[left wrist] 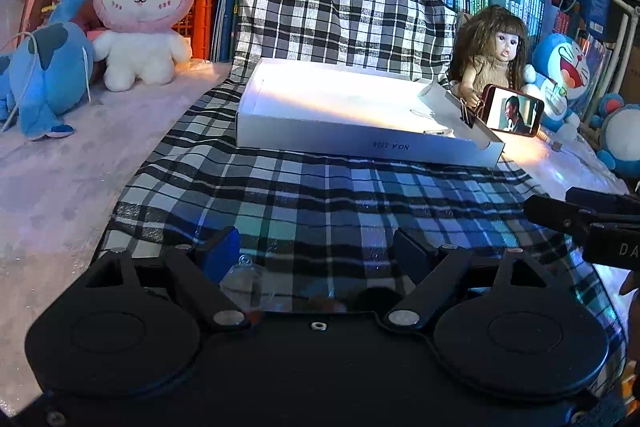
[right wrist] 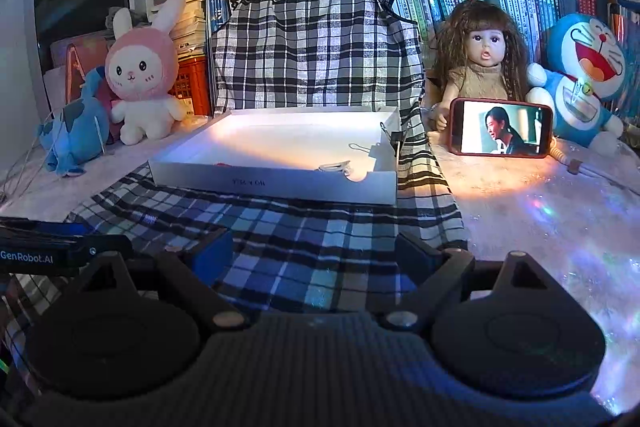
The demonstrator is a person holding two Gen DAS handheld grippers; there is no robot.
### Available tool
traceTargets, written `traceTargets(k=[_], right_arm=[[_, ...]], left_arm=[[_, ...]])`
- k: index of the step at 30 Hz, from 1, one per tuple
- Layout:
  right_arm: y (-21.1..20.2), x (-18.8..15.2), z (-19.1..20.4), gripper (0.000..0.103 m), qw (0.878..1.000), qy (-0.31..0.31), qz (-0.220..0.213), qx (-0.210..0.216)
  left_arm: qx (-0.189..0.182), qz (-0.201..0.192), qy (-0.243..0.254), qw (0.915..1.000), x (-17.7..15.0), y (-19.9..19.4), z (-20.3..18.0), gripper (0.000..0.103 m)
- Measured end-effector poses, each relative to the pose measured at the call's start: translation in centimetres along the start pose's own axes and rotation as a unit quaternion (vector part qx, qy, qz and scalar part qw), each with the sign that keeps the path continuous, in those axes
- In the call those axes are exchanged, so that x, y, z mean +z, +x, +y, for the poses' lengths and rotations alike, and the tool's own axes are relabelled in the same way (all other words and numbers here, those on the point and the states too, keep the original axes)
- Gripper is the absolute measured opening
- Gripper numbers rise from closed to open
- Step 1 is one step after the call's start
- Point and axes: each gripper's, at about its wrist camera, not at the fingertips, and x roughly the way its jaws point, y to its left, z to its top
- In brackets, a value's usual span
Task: Organize rigid objects
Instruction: 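Move both open tools back toward the items on the cloth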
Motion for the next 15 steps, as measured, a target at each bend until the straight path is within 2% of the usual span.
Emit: traceTargets(k=[15], right_arm=[[-2.1, -2.8, 0.8, 0.093, 0.999, -0.027, -0.003, -0.02]], left_arm=[[0.019, -0.035, 0.024, 0.9989, -2.8, -2.7, 0.3, 0.084]])
